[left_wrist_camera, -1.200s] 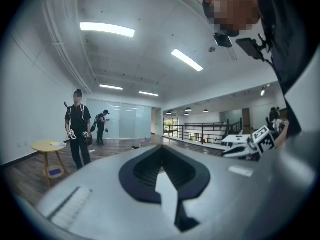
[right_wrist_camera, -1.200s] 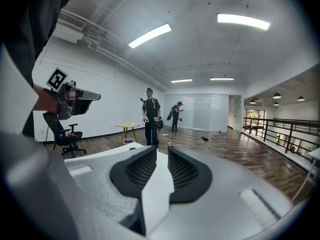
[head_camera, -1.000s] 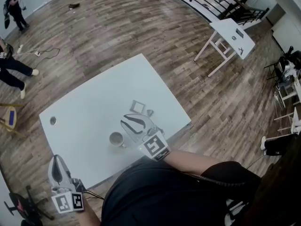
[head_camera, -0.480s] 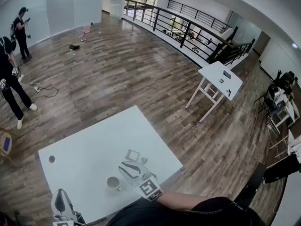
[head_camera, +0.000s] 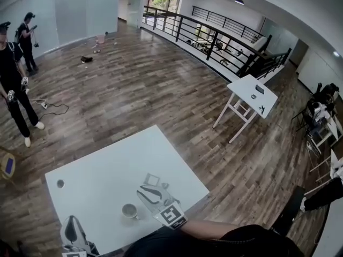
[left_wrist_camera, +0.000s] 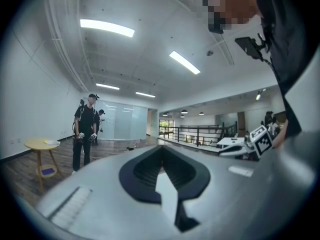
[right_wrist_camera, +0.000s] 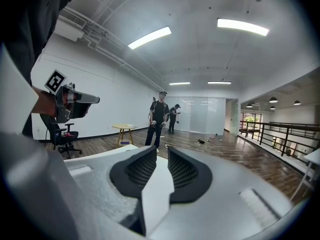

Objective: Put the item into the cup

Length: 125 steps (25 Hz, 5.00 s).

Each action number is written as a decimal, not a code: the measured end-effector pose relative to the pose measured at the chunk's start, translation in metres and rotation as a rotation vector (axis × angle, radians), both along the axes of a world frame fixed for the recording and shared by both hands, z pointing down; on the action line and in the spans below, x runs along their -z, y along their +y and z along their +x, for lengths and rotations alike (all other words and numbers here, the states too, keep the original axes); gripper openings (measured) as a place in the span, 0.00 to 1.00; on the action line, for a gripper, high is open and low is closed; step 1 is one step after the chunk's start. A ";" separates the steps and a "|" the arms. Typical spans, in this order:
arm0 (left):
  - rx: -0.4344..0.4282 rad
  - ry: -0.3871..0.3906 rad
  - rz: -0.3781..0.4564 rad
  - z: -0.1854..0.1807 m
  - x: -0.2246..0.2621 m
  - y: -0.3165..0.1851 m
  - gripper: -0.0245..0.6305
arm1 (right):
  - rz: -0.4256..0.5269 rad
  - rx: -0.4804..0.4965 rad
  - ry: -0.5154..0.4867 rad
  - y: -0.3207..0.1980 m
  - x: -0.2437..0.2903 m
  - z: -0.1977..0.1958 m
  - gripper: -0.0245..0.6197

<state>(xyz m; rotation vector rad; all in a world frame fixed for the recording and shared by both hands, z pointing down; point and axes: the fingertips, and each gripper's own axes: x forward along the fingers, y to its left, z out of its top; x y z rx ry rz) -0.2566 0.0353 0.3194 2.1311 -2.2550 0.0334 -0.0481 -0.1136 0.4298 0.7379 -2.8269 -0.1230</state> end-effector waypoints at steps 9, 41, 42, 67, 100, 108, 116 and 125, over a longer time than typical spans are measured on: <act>0.024 0.019 0.015 -0.002 -0.006 0.005 0.04 | 0.021 0.016 -0.017 -0.007 0.028 -0.007 0.16; 0.147 -0.006 -0.028 0.027 0.003 -0.068 0.04 | 0.017 -0.107 -0.118 -0.083 0.082 0.061 0.16; 0.149 -0.003 -0.021 0.026 0.007 -0.067 0.04 | 0.019 -0.103 -0.120 -0.083 0.084 0.059 0.16; 0.100 0.068 -0.039 -0.008 -0.021 -0.053 0.04 | 0.052 -0.227 -0.137 -0.072 0.087 0.065 0.19; 0.073 -0.087 -0.081 0.008 -0.020 -0.044 0.04 | -0.013 -0.248 -0.096 -0.083 0.057 0.090 0.04; 0.072 -0.117 -0.095 0.013 -0.020 -0.043 0.04 | -0.018 -0.259 -0.107 -0.085 0.054 0.095 0.04; 0.065 -0.103 -0.071 0.017 -0.020 -0.047 0.04 | 0.025 -0.273 -0.072 -0.082 0.053 0.099 0.04; 0.077 -0.077 -0.064 0.012 -0.020 -0.047 0.04 | 0.060 -0.272 -0.078 -0.081 0.064 0.093 0.04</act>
